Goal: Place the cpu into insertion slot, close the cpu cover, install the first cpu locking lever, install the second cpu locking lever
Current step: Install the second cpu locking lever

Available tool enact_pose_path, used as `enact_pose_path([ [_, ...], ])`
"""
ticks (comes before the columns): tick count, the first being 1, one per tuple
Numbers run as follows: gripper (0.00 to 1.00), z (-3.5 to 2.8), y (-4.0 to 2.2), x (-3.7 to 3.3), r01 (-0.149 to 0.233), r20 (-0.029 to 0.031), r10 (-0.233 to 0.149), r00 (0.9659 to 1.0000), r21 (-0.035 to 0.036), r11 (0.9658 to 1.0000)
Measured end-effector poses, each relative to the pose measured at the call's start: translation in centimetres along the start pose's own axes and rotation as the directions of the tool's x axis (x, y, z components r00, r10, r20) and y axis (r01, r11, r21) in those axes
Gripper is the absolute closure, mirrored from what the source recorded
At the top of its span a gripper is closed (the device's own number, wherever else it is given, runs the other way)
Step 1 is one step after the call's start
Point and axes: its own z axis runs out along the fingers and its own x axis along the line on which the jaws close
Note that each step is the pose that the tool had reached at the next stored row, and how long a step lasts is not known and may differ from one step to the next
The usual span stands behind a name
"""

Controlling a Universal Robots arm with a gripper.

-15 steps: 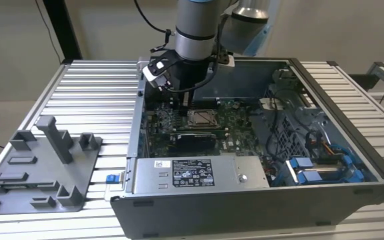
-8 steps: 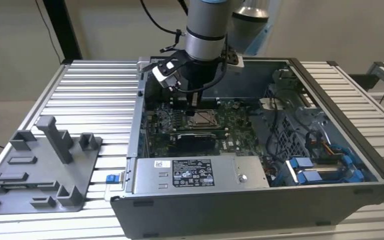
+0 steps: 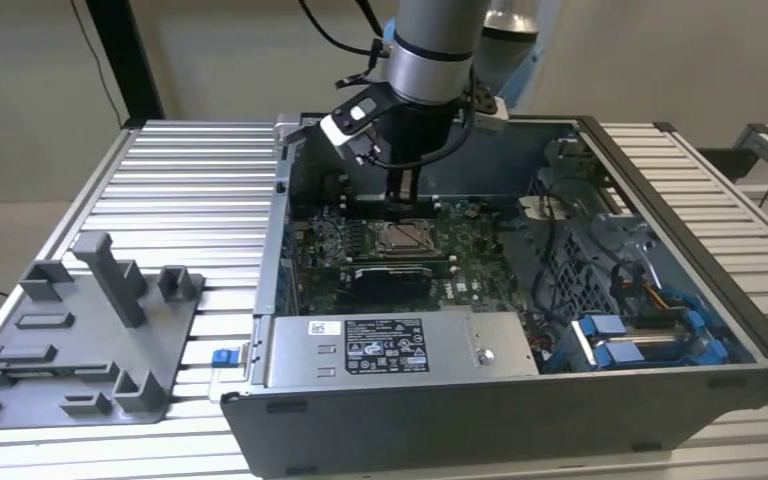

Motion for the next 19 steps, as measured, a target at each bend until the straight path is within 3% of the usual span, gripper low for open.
enact_pose_path([
  [3, 1.0, 0.4, 1.39, 0.15, 0.0, 0.005, 0.0, 1.0, -0.0006, 1.0],
  [4, 1.0, 0.43, 1.54, 0.13, 0.0, 0.0078, 0.0, 1.0, -0.0003, 1.0],
  [6, 1.0, 0.62, 1.55, 0.26, -0.001, 0.0201, 0.001, 0.9998, -0.0021, 1.0],
  [11, 1.0, 1.52, 1.55, 1.55, 0.0, 0.0273, 0.0, 0.9996, -0.0038, 1.0],
  [14, 1.0, 1.89, 1.34, 1.52, -0.001, 0.0392, 0.001, 0.9992, -0.0053, 1.0],
  [19, 1.0, 2.84, 0.18, 1.58, -0.003, 0.0489, 0.003, 0.9988, -0.0071, 1.0],
])
